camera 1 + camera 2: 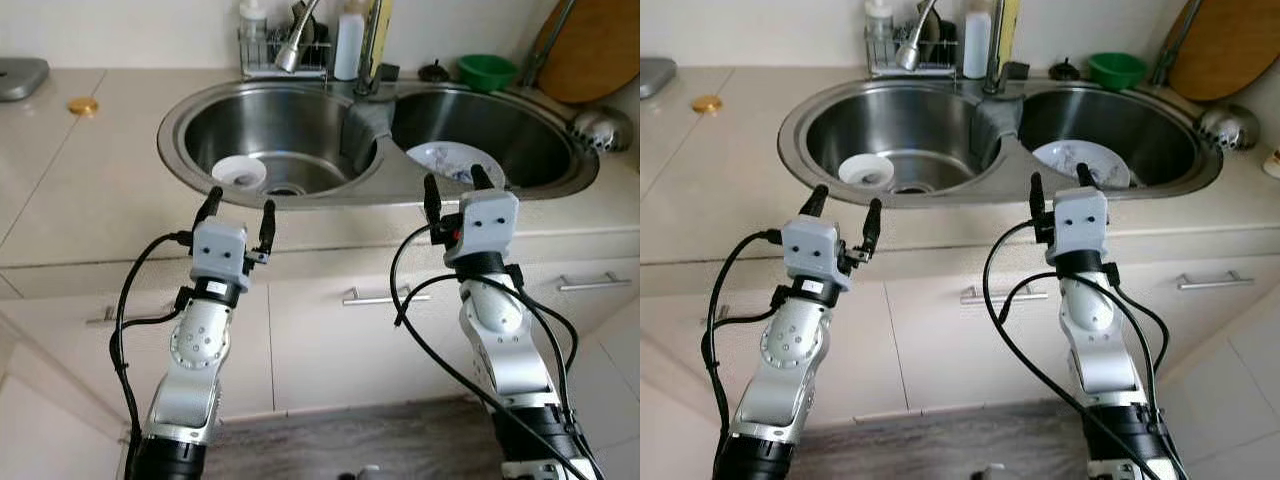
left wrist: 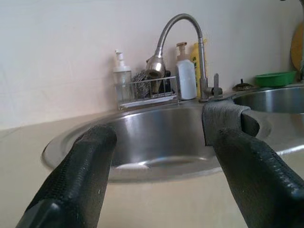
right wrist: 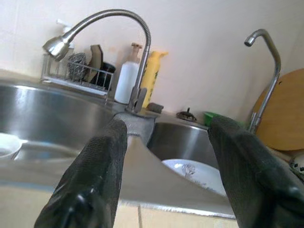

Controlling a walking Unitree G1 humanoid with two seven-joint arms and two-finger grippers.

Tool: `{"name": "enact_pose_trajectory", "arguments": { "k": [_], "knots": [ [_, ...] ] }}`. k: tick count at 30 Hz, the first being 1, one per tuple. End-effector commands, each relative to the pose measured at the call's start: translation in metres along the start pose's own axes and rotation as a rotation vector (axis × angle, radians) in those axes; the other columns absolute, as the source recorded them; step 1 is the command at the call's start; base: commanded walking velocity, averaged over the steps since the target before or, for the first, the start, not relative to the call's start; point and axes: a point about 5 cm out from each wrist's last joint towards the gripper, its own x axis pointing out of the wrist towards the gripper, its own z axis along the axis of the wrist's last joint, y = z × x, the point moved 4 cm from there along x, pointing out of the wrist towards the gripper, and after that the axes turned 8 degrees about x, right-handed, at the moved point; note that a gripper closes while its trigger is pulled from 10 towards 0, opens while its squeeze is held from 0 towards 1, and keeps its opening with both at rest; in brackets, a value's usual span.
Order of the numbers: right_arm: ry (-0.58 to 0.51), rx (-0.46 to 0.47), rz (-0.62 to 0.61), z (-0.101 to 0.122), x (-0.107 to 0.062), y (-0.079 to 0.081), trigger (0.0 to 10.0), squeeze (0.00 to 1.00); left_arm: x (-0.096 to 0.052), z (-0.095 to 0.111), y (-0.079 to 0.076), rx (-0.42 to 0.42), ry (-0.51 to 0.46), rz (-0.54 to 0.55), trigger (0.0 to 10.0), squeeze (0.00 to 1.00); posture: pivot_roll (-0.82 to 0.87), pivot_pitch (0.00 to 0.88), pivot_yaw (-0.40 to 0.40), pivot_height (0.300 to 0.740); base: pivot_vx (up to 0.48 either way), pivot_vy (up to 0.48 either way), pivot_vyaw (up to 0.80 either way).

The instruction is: Kitchen organization

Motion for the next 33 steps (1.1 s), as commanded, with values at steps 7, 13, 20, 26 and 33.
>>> {"name": "enact_pose_trajectory", "arguments": {
  "k": [7, 13, 20, 26, 33],
  "knots": [
    [0.003, -0.018, -0.006, -0.0014, -0.0013, -0.0031, 10.0, 0.0, 0.0013, 0.0025, -0.0042, -0.006, -0.008, -0.016, 10.0, 0.0, -0.08, 0.0, -0.047, 0.74, -0.257, 0.0, 0.0],
    [0.006, -0.019, -0.007, -0.0019, -0.001, -0.0037, 10.0, 0.0, 0.0009, 0.0018, -0.004, -0.006, -0.005, -0.014, 10.0, 0.0, -0.08, 0.0, -0.049, 0.74, -0.255, 0.0, 0.0],
    [0.008, -0.02, -0.01, -0.0027, -0.0007, -0.0042, 10.0, 0.0, 0.001, 0.0014, -0.0039, -0.005, -0.002, -0.013, 10.0, 0.0, -0.08, 0.0, -0.049, 0.74, -0.255, 0.0, 0.0],
    [0.011, -0.023, -0.012, -0.0034, -0.0008, -0.005, 10.0, 0.0, 0.0007, 0.0009, -0.0043, -0.007, 0.0, -0.015, 10.0, 0.0, -0.08, 0.0, -0.049, 0.74, -0.254, 0.0, 0.0],
    [0.015, -0.024, -0.013, -0.0046, -0.0006, -0.0053, 10.0, 0.0, 0.0008, 0.0013, -0.0045, -0.007, -0.002, -0.011, 10.0, 0.0, -0.08, 0.0, -0.051, 0.74, -0.182, 0.0, 0.0]
  ]
}}
